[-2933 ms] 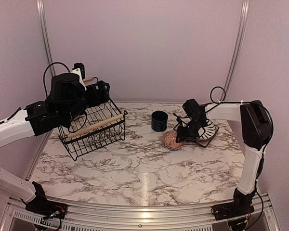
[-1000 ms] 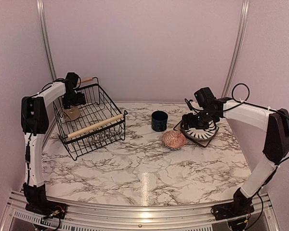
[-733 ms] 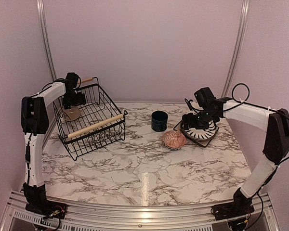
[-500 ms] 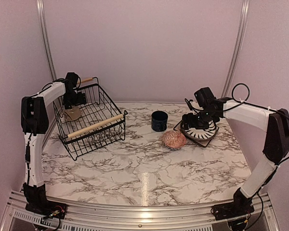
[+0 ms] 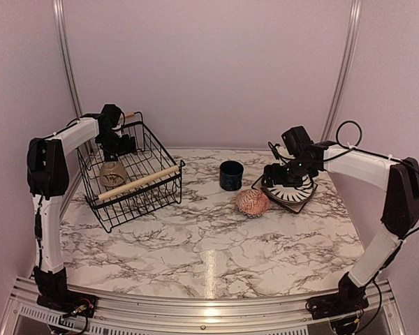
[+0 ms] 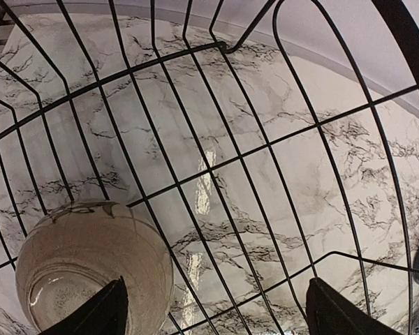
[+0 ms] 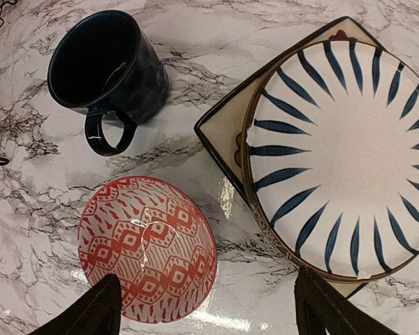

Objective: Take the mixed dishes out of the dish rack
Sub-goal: Move the bowl to the dish rack.

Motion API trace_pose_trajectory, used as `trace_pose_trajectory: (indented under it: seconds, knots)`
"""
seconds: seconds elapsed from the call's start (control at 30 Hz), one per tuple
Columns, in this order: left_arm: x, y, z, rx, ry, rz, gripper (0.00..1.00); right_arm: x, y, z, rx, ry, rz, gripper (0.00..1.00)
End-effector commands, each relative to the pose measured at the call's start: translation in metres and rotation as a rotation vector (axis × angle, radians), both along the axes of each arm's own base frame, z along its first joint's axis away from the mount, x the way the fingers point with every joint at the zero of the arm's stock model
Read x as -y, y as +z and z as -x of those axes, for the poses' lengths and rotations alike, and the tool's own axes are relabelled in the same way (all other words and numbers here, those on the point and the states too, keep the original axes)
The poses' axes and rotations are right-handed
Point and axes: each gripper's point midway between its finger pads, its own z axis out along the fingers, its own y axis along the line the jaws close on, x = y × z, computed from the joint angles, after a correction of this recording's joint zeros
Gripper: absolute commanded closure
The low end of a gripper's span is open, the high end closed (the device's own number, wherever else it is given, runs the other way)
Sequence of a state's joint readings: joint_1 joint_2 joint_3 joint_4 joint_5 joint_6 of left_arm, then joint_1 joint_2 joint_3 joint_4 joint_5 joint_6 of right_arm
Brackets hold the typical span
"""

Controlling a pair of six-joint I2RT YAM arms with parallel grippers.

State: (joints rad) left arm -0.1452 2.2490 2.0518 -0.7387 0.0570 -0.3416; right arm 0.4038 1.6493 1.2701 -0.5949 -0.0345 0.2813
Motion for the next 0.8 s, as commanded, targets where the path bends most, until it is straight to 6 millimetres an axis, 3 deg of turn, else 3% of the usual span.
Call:
trace_pose_trajectory:
  seconds: [0.0,0.13,0.33,0.57,0.77]
  knots:
    - [-0.006,0.03,0.01,0.031,-0.007,-0.046,0.07,-0.003,0.017,-0.007,0.048,-0.01,-0.02,0.18]
    - [-0.029,0.039,0.004,0.052,0.051,-0.129,0.03,-0.002,0.016,-0.006,0.044,-0.013,-0.02,0.18]
    - [-0.045,0.028,0.016,-0.02,0.07,-0.186,0.01,0.0,0.014,-0.003,0.043,-0.017,-0.016,0.18]
    - [-0.054,0.001,0.042,-0.161,0.015,-0.269,0.01,-0.003,0.014,-0.005,0.048,-0.011,-0.027,0.18]
    - [-0.042,-0.029,0.052,-0.247,-0.036,-0.212,0.01,-0.004,0.017,-0.006,0.055,-0.008,-0.035,0.18]
